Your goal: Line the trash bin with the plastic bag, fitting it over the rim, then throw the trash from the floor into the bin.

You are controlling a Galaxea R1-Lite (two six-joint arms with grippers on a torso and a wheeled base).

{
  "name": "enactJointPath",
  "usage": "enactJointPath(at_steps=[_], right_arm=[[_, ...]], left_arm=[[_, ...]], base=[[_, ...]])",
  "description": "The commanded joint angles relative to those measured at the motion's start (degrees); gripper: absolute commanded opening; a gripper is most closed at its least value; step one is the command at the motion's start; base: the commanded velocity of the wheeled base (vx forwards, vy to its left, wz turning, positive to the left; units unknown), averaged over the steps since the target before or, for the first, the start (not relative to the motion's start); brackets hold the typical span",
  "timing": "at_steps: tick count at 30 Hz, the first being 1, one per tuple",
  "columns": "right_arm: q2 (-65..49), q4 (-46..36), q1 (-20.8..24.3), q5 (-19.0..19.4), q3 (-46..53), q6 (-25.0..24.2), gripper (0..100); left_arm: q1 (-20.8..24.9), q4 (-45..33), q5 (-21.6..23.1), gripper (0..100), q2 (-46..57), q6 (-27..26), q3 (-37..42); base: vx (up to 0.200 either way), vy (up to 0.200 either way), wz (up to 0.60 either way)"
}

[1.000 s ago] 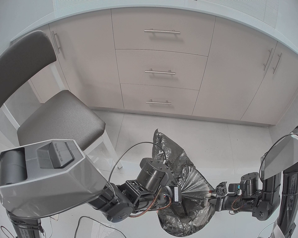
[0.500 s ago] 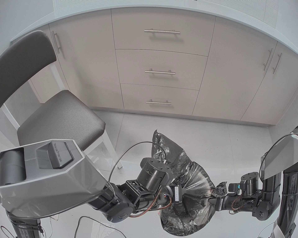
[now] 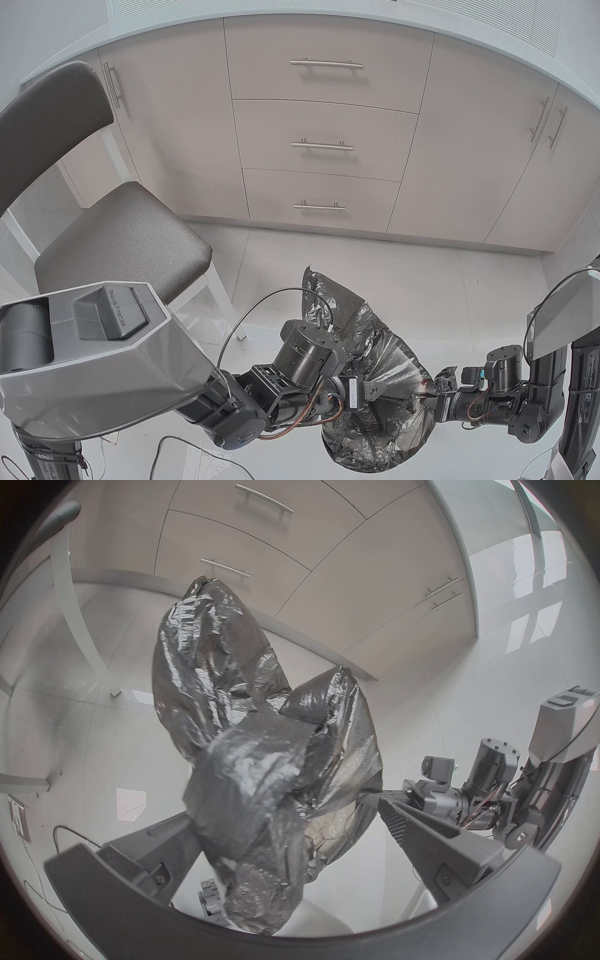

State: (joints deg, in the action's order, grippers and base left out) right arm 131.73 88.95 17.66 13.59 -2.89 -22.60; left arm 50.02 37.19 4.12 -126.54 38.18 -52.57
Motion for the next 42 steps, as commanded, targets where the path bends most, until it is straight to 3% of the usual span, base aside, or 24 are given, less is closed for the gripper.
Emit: enactJointPath(at_steps=[1, 11, 42], right_arm=[[-0.16, 1.05, -0.7, 0.03, -0.01, -0.07, 0], [-0.16, 1.05, -0.88, 0.12, -0.19, -0.07, 0], [-1.65, 1.05, -0.88, 0.21, -0.1, -0.43, 0]], left_arm=[[-0.36, 0.07, -0.08, 100, -0.29, -0.39, 0.53], [-1.85, 6.58, 0.19, 100, 0.06, -2.67, 5.1], [-1.77, 6.84, 0.45, 100, -0.9, -2.06, 4.84]], base=[[0.0, 0.0, 0.0], [0.0, 0.0, 0.0], [0.0, 0.0, 0.0]])
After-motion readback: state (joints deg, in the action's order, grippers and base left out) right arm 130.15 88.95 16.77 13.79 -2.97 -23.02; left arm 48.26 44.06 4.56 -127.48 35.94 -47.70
